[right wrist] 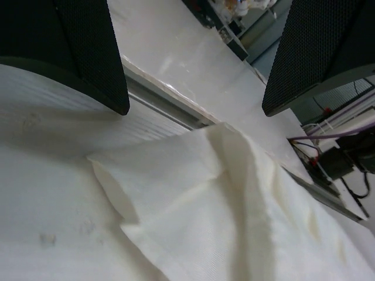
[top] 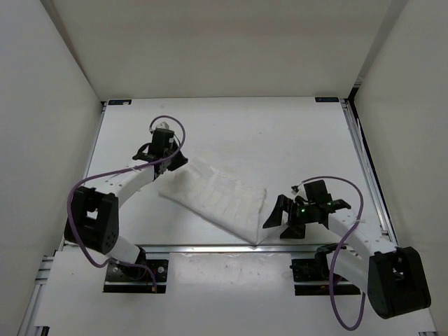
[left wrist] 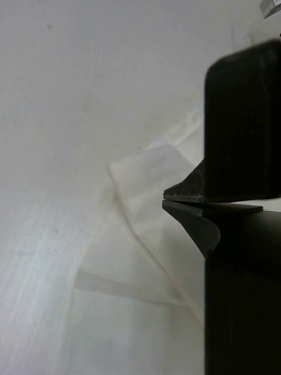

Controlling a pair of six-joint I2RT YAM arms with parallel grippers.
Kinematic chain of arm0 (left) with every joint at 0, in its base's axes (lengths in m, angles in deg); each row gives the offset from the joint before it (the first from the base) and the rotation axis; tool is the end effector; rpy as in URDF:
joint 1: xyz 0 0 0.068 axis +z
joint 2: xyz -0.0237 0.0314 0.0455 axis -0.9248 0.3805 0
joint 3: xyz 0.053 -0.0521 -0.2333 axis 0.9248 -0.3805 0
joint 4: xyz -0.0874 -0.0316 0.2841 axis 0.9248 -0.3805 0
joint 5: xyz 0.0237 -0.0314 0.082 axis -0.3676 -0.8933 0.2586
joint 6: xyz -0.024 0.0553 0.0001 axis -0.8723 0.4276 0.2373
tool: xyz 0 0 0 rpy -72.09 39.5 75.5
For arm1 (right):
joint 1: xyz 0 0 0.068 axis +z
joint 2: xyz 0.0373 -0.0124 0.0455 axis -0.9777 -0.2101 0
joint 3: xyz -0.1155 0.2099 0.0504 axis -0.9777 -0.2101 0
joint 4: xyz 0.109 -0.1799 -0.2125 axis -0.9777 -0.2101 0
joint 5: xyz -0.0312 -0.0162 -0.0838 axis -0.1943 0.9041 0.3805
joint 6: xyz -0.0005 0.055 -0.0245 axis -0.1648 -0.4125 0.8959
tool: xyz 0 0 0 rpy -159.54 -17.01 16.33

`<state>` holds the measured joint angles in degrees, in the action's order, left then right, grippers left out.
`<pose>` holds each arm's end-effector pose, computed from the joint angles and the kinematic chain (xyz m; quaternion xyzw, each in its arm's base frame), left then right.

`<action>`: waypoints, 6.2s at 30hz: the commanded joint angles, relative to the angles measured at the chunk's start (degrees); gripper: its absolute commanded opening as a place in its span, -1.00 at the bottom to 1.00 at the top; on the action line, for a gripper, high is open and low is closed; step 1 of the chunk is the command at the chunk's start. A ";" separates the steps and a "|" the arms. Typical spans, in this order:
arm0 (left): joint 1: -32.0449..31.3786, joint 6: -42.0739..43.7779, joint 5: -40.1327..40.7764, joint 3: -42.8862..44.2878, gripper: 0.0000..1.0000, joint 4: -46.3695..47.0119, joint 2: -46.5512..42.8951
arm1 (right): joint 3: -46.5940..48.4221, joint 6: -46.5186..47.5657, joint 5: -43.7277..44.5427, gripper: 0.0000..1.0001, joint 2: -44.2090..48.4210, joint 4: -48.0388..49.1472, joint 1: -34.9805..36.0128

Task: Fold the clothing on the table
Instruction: Fold the skirt

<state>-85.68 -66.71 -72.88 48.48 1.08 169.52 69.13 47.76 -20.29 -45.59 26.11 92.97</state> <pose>0.3474 -0.1109 0.1713 -0.1952 0.9026 -0.1692 0.3444 0.1992 0.0799 0.0990 0.0677 0.9279 0.3552 0.0905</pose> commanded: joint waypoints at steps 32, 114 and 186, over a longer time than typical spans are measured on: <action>2.40 -1.02 -1.31 -9.34 -1.00 2.11 4.16 | 3.92 -10.62 8.97 -1.00 -25.42 22.44 4.95; -11.23 -7.18 -15.22 -1.95 -1.00 10.13 10.22 | 12.98 7.84 3.69 -1.00 -25.70 12.85 -15.44; -16.59 1.35 -4.83 -4.60 -1.00 -0.09 9.43 | 40.85 -5.26 -5.09 -1.00 -27.18 14.69 11.01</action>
<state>-102.75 -66.39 -77.95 44.78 2.59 181.06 107.14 45.16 -21.49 -71.43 35.31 102.76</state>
